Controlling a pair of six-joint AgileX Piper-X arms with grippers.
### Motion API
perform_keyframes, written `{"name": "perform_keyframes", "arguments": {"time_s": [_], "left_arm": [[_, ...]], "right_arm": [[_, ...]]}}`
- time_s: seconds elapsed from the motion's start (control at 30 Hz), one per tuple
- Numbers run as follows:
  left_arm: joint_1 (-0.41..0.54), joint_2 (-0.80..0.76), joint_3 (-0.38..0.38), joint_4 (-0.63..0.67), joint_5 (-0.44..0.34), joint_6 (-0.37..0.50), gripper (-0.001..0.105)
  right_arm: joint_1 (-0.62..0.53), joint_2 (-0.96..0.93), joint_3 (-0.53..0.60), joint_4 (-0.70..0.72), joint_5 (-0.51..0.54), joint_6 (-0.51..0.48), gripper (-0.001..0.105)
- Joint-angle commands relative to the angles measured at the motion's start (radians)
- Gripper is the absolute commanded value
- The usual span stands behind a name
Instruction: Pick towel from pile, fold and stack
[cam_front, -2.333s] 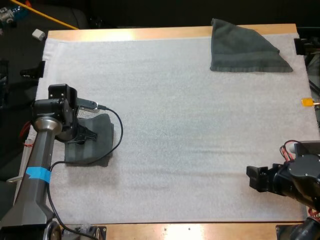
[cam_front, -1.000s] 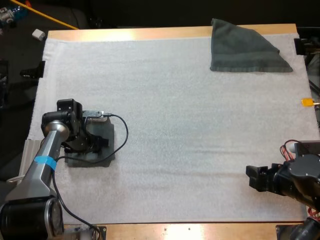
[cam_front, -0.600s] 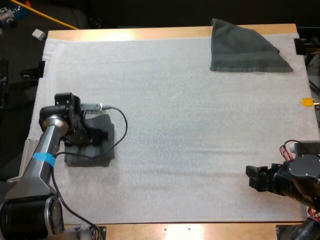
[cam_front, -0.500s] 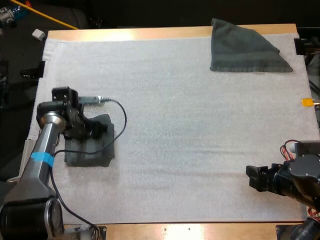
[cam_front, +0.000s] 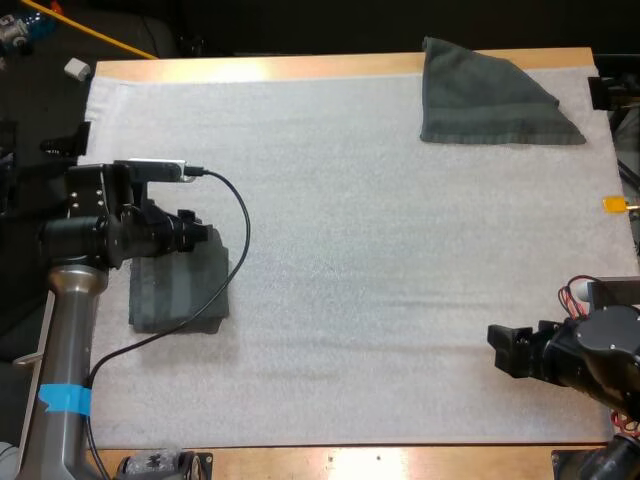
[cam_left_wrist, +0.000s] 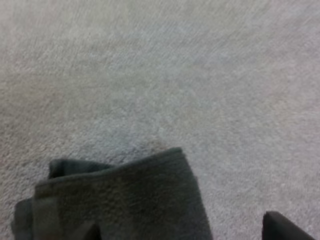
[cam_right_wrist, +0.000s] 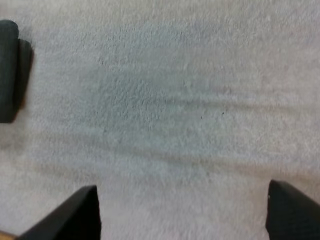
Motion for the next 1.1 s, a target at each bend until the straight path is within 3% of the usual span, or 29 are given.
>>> {"name": "perform_keyframes", "arguments": {"time_s": [0.0, 0.2, 0.53, 0.73, 0.8, 1.07], "left_arm": [[0.009, -0.018, -0.002, 0.023, -0.010, -0.007, 0.062], [0.009, -0.154, 0.001, 0.067, 0.001, -0.014, 0.062], [0.012, -0.298, 0.003, 0.152, 0.013, -0.009, 0.062], [-0.001, -0.357, 0.003, 0.184, 0.015, -0.006, 0.062], [0.010, -0.342, -0.001, 0.171, 0.012, -0.009, 0.062], [-0.032, -0.385, -0.002, 0.184, 0.013, -0.006, 0.062]], "right_arm": [[0.000, -0.010, -0.004, 0.016, 0.029, -0.013, 0.066], [-0.001, 0.028, -0.007, -0.025, 0.075, -0.108, 0.066], [-0.032, 0.219, -0.010, -0.209, 0.082, -0.212, 0.066], [-0.165, 0.284, -0.011, -0.274, 0.050, -0.258, 0.066], [-0.130, 0.271, -0.003, -0.254, 0.062, -0.246, 0.066], [-0.373, 0.275, -0.004, -0.258, 0.014, -0.318, 0.066]]}}
